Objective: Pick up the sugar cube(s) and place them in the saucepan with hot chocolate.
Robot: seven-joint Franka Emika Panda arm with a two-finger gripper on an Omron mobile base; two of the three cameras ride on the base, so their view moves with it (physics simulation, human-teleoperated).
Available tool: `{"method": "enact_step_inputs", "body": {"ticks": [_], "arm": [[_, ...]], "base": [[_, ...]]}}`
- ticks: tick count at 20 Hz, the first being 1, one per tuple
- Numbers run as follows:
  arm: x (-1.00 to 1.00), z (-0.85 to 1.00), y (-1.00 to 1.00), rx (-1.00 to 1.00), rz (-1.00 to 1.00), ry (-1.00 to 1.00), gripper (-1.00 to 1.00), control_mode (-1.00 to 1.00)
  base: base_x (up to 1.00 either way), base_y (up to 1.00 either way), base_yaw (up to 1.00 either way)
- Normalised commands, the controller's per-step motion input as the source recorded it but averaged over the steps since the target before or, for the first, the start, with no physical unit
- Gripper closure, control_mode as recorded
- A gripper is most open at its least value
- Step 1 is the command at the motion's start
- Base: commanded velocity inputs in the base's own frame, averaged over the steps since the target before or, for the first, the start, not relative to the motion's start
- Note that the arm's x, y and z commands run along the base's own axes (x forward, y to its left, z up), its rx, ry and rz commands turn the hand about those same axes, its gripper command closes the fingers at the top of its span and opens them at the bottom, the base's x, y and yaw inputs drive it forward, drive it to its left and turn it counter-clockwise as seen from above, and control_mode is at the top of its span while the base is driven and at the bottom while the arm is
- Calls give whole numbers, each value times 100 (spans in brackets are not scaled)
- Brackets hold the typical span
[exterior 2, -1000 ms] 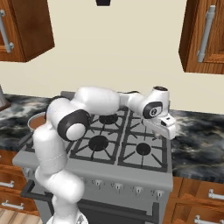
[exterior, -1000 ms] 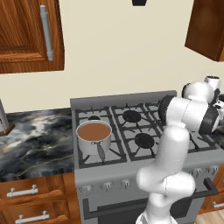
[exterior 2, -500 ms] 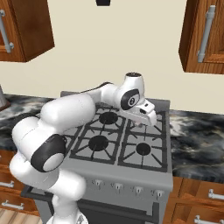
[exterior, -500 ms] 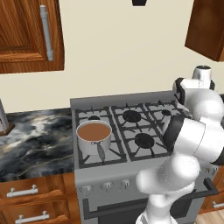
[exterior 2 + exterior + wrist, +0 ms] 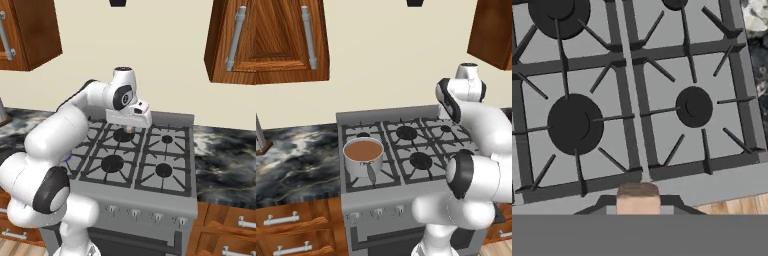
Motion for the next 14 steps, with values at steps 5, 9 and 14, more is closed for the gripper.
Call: {"method": "enact_step_inputs", "body": {"ticks": [5, 9, 14], "arm": [[-10, 15, 100, 0, 29, 0, 100, -100], [0, 19, 100, 0, 28, 0, 100, -100], [0, 19, 100, -2, 24, 3, 100, -100]], "base": [[0, 0, 0], [0, 0, 0], [0, 0, 0]]}}
